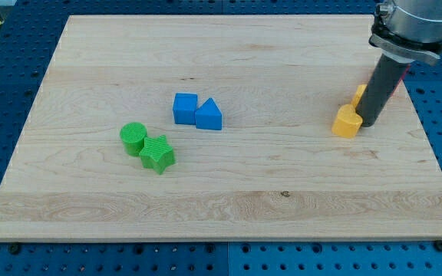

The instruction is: Move the yellow hexagon top right diagonally to the yellow heart

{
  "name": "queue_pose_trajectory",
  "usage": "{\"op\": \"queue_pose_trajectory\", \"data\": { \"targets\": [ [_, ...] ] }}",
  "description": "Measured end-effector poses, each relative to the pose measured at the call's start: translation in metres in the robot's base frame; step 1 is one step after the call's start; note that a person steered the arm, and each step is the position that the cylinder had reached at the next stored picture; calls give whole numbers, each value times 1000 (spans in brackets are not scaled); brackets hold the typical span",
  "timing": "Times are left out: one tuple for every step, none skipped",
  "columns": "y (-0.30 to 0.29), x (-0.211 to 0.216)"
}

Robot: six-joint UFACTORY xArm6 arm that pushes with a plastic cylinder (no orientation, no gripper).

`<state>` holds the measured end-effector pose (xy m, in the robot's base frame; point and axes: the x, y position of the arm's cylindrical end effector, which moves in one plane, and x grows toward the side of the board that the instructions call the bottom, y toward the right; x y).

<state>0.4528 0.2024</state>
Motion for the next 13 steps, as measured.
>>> {"op": "queue_pose_trajectory", "data": {
  "targets": [
    [-27, 0],
    [-33, 0],
    [-31, 0],
    [-13, 1],
    [14, 1],
    [17, 10],
    [18, 32],
    [40, 40],
    [68, 39],
    [84, 24],
    [87, 1],
    [83, -21],
    [63, -25]
  ]
}}
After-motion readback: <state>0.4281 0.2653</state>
